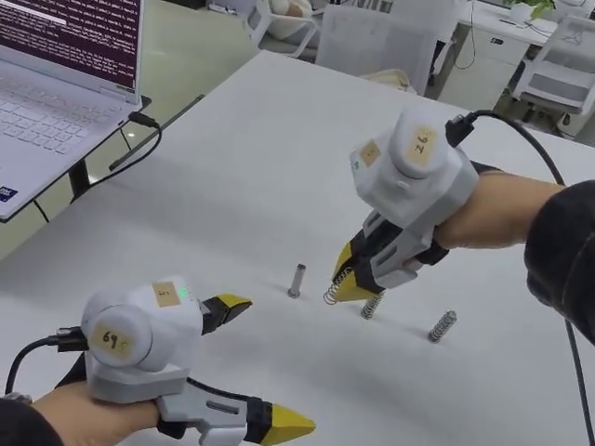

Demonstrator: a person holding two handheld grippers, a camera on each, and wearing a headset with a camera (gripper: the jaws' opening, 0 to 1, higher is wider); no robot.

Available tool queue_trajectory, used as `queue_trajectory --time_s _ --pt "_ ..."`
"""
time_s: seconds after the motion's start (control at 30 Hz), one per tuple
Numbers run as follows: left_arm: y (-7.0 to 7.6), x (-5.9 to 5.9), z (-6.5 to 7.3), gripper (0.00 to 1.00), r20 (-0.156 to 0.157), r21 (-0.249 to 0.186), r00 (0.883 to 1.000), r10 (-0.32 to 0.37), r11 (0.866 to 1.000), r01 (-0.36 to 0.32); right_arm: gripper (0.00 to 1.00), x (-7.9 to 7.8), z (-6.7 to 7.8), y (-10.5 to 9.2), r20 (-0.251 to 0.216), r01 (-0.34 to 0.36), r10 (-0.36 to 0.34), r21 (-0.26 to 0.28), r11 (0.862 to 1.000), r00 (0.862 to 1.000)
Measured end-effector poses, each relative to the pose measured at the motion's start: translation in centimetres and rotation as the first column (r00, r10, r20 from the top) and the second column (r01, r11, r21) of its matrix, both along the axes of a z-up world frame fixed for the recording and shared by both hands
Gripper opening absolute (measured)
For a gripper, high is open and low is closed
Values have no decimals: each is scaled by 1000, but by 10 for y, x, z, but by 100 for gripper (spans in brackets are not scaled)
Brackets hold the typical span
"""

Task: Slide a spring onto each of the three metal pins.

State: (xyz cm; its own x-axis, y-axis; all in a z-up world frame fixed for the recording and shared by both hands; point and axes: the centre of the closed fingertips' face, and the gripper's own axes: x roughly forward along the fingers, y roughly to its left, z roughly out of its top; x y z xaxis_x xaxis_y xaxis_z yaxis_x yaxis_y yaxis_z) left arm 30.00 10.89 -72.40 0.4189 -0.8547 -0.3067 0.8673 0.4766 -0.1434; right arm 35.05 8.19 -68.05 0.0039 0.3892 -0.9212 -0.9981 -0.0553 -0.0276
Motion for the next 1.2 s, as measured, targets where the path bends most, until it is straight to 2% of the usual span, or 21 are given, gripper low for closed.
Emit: queue_trajectory --time_s 0.27,0.57,0.8,1.2 --pt "4 -2 -5 91 -15 -4 1000 16 1000 -16 8 39 -8 9 40 25 -24 -19 1000 999" --pt "7 -1 -8 88 -25 1 999 24 1000 -24 8 57 -18 16 57 19 -18 -32 999 998" --pt "9 2 -10 86 -35 7 999 26 1000 -26 8 64 -27 23 56 15 -13 -34 999 998" --pt "7 5 -14 83 -51 16 998 26 1000 -26 8 65 -42 18 24 10 -8 -61 998 1000"
